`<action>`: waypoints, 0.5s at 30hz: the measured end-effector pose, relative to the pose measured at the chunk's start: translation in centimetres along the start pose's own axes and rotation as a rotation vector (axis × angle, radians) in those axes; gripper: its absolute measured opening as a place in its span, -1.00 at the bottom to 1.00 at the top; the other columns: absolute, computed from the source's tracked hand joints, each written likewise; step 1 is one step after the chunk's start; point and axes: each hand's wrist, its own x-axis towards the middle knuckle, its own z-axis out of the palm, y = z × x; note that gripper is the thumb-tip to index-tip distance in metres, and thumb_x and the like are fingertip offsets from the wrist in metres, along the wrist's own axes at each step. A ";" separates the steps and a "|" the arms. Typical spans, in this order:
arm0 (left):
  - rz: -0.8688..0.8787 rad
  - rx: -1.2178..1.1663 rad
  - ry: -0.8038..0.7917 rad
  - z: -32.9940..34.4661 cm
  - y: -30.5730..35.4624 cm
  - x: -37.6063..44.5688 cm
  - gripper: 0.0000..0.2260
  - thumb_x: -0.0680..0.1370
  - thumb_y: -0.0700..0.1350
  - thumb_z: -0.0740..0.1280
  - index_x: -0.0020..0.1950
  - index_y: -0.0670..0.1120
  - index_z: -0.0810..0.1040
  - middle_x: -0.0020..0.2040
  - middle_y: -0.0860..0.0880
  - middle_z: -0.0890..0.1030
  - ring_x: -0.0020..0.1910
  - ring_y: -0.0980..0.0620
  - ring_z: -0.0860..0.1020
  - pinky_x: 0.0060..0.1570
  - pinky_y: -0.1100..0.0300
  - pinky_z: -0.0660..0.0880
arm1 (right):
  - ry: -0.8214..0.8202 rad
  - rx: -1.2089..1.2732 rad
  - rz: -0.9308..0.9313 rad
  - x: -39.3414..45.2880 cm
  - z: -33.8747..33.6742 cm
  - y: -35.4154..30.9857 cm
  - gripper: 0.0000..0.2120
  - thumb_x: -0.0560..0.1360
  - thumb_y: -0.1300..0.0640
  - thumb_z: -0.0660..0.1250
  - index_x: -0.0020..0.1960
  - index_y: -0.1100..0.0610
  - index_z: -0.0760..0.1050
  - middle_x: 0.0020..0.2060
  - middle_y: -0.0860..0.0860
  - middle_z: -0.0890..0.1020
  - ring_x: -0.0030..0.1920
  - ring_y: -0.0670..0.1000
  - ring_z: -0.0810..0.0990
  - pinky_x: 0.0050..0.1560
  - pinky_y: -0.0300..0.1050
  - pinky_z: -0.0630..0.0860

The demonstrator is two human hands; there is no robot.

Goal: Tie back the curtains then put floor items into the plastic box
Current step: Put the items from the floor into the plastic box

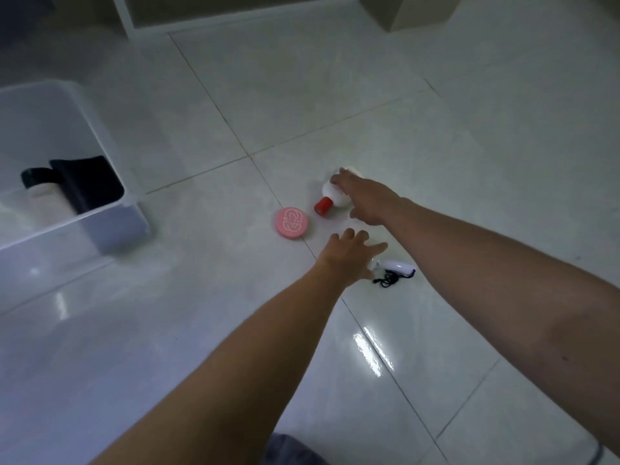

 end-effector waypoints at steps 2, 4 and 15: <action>-0.001 0.022 0.019 0.7 0.4 0.2 -0.44 0.55 0.14 0.29 0.51 0.11 0.22 0.43 -0.09 0.31 0.33 -0.13 0.33 0.20 0.01 0.34 | -0.012 0.016 -0.005 0.2 0.1 0.1 -0.16 0.41 0.36 0.43 0.52 -0.01 0.10 0.57 -0.02 0.04 0.39 0.24 0.38 0.28 0.08 0.40; -0.005 0.016 0.053 1.1 0.5 0.2 -0.49 0.55 0.11 0.30 0.47 0.09 0.28 0.42 -0.09 0.32 0.32 -0.12 0.34 0.21 0.02 0.33 | -0.020 0.021 -0.013 0.3 0.2 0.3 -0.16 0.40 0.36 0.43 0.52 -0.02 0.09 0.57 0.00 0.05 0.38 0.26 0.39 0.25 0.08 0.41; 0.020 -0.016 0.078 1.1 -0.2 -0.1 -0.49 0.57 0.06 0.29 0.49 0.08 0.25 0.46 -0.07 0.30 0.34 -0.11 0.32 0.23 0.02 0.32 | -0.007 -0.002 -0.036 0.6 0.4 0.5 -0.15 0.42 0.37 0.40 0.52 -0.07 0.07 0.56 0.00 0.09 0.34 0.26 0.42 0.24 0.06 0.40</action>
